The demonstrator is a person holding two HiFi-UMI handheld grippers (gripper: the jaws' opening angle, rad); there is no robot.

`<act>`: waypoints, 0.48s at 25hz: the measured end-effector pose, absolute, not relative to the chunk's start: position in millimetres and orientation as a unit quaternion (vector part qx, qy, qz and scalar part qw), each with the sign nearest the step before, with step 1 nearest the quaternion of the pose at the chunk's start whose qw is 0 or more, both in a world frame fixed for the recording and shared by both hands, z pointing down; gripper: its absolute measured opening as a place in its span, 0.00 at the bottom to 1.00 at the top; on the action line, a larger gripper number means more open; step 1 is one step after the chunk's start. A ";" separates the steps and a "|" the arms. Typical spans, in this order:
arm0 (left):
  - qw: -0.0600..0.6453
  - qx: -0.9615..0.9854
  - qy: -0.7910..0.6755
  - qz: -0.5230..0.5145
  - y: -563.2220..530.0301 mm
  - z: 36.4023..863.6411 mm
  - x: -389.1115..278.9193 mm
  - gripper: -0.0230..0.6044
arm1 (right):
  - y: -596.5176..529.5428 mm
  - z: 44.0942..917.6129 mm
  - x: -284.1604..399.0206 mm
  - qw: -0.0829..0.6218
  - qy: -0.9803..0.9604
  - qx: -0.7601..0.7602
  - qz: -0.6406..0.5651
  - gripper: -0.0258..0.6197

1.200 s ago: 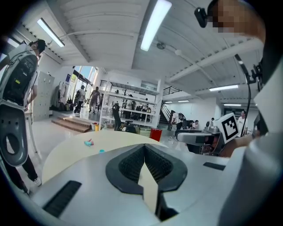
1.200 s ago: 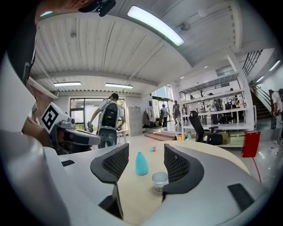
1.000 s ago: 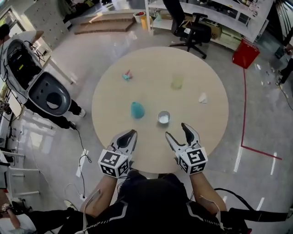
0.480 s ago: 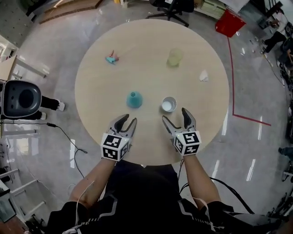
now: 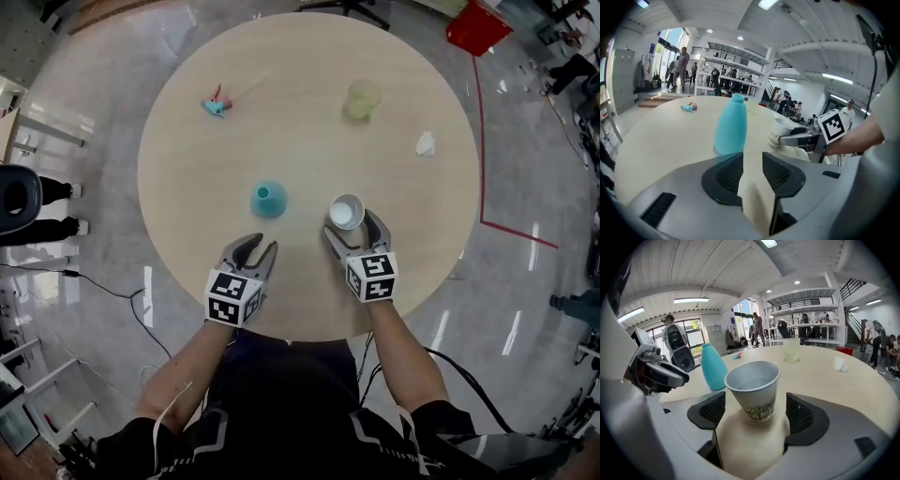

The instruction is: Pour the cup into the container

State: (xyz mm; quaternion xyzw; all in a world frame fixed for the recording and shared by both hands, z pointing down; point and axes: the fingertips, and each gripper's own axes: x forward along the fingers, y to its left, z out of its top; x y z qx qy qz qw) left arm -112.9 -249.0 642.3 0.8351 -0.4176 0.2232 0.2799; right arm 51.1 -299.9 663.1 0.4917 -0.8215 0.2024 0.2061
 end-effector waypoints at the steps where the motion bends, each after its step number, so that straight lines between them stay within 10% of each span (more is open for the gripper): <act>1: 0.282 0.833 -0.420 0.224 -249.1 643.9 -113.1 0.24 | -302.4 667.0 51.2 0.210 -0.822 0.490 0.201 0.63; 12: 0.271 0.835 -0.419 0.232 -252.6 640.7 -112.2 0.22 | -313.4 670.4 45.3 0.210 -0.827 0.491 0.177 0.63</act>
